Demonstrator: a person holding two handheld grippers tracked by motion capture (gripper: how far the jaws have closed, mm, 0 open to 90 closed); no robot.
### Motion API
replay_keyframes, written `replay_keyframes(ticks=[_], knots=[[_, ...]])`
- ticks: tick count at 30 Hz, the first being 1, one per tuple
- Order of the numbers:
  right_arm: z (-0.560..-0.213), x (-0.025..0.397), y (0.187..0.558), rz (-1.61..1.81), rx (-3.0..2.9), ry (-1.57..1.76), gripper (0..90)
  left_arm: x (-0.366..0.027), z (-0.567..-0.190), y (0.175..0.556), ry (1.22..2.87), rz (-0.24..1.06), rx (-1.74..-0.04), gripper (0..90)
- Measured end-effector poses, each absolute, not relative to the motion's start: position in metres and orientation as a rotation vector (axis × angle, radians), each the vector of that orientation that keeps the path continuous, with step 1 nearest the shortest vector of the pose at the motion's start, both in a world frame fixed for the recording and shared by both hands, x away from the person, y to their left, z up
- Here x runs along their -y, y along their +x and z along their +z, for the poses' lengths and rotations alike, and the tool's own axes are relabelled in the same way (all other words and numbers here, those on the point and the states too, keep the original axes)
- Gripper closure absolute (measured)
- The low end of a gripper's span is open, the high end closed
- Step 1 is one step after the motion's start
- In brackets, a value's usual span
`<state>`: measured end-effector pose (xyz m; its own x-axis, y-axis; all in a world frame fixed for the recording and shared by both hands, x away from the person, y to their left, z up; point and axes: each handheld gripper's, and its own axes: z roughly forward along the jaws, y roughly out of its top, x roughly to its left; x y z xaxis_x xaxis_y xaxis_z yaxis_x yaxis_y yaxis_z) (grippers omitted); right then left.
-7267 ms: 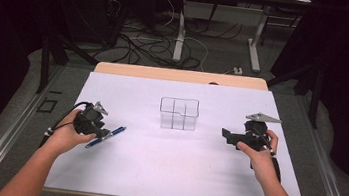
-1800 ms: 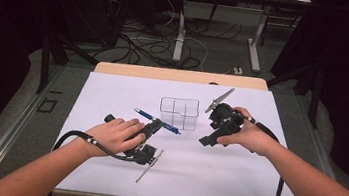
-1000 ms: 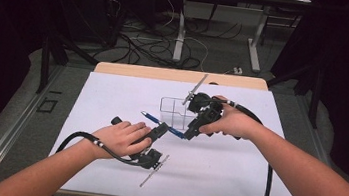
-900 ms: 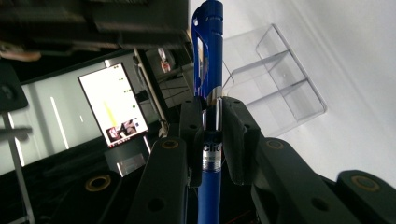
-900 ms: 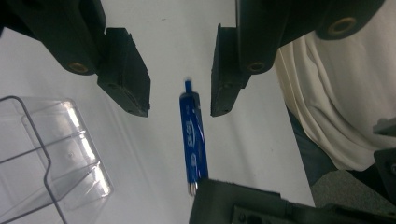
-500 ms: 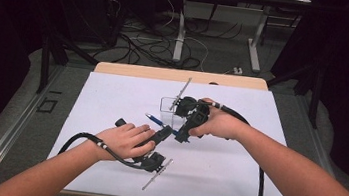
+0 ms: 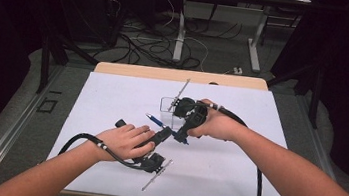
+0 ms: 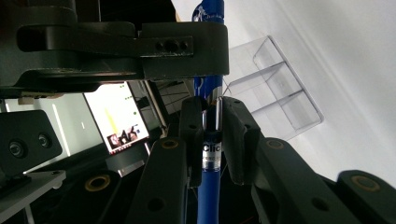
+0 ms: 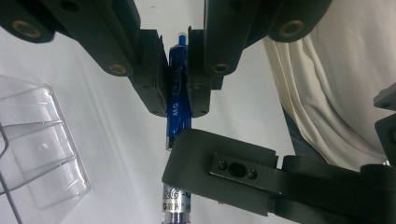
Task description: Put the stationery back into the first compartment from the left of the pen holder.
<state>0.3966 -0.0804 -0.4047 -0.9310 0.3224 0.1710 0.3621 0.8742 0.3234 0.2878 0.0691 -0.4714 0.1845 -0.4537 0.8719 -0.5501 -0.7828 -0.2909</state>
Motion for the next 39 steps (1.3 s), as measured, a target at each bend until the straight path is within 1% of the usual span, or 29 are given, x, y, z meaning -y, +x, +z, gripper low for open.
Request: replay_keyframes(ticks=[1, 2, 3, 6, 12, 13, 14, 15, 16, 17, 18, 19, 20, 21, 22, 23, 24, 26, 30, 32, 33, 36, 39], knots=[[-0.405, 0.08, 0.397, -0.545, 2.934, -0.531, 80.0, -0.068, -0.469, 0.287, 2.279, 1.741, 1.031, 79.3], [-0.405, 0.08, 0.397, -0.549, 2.93, -0.537, 80.0, -0.069, -0.469, 0.288, 2.268, 1.736, 1.024, 79.2], [-0.405, 0.079, 0.397, -0.547, 2.934, -0.54, 80.1, -0.069, -0.468, 0.287, 2.288, 1.766, 1.06, 79.1], [-0.406, 0.079, 0.398, -0.56, 2.937, -0.543, 80.1, -0.069, -0.469, 0.289, 2.288, 1.745, 1.028, 78.4], [-0.405, 0.081, 0.403, -0.56, 2.955, -0.586, 80.1, -0.07, -0.469, 0.29, 2.292, 1.727, 1.009, 71.2], [-0.404, 0.081, 0.404, -0.567, 2.959, -0.591, 80.1, -0.071, -0.47, 0.292, 2.257, 1.702, 0.974, 70.4], [-0.404, 0.082, 0.405, -0.572, 2.963, -0.593, 80.1, -0.071, -0.47, 0.292, 2.255, 1.703, 0.968, 69.6], [-0.404, 0.083, 0.406, -0.577, 2.967, -0.6, 80.1, -0.071, -0.467, 0.292, 2.279, 1.746, 1.002, 68.6], [-0.404, 0.083, 0.406, -0.597, 2.969, -0.606, 80.1, -0.075, -0.473, 0.294, 2.41, 1.61, 0.911, 67.5], [-0.403, 0.084, 0.407, -0.596, 2.97, -0.617, 80.1, -0.075, -0.473, 0.294, 2.385, 1.618, 0.916, 66.0], [-0.402, 0.085, 0.408, -0.606, 2.971, -0.619, 80.1, -0.074, -0.469, 0.294, 2.296, 1.692, 0.95, 64.7], [-0.402, 0.085, 0.409, -0.611, 2.976, -0.63, 80.1, -0.076, -0.472, 0.296, 2.359, 1.677, 0.943, 63.7], [-0.401, 0.086, 0.41, -0.621, 2.98, -0.643, 80.1, -0.076, -0.473, 0.297, 2.358, 1.687, 0.941, 62.5], [-0.4, 0.087, 0.412, -0.632, 2.986, -0.651, 80.1, -0.077, -0.472, 0.298, 2.39, 1.654, 0.921, 61.8], [-0.399, 0.087, 0.412, -0.646, 2.978, -0.677, 80.1, -0.078, -0.471, 0.3, 2.371, 1.686, 0.922, 60.9], [-0.398, 0.088, 0.414, -0.657, 2.986, -0.69, 80.1, -0.079, -0.472, 0.301, 2.378, 1.682, 0.912, 60.0], [-0.397, 0.089, 0.415, -0.671, 2.987, -0.689, 80.1, -0.081, -0.473, 0.303, 2.42, 1.656, 0.881, 59.7], [-0.396, 0.091, 0.417, -0.713, 2.989, -0.704, 80.1, -0.084, -0.47, 0.307, 2.402, 1.684, 0.845, 57.6], [-0.392, 0.094, 0.422, -0.789, 2.989, -0.745, 80.1, -0.09, -0.466, 0.315, 2.449, 1.658, 0.706, 52.9], [-0.391, 0.094, 0.424, -0.826, 2.983, -0.77, 80.1, -0.092, -0.465, 0.32, 2.422, 1.597, 0.606, 50.8], [-0.39, 0.095, 0.425, -0.842, 2.986, -0.777, 80.1, -0.095, -0.468, 0.32, 2.427, 1.555, 0.499, 49.5], [-0.389, 0.097, 0.428, -0.872, 2.989, -0.805, 80.1, -0.098, -0.463, 0.324, 2.466, 1.478, 0.411, 49.2], [-0.388, 0.099, 0.43, -0.923, 2.981, -0.833, 80.1, -0.102, -0.459, 0.33, 2.461, 1.42, 0.26, 47.8]])
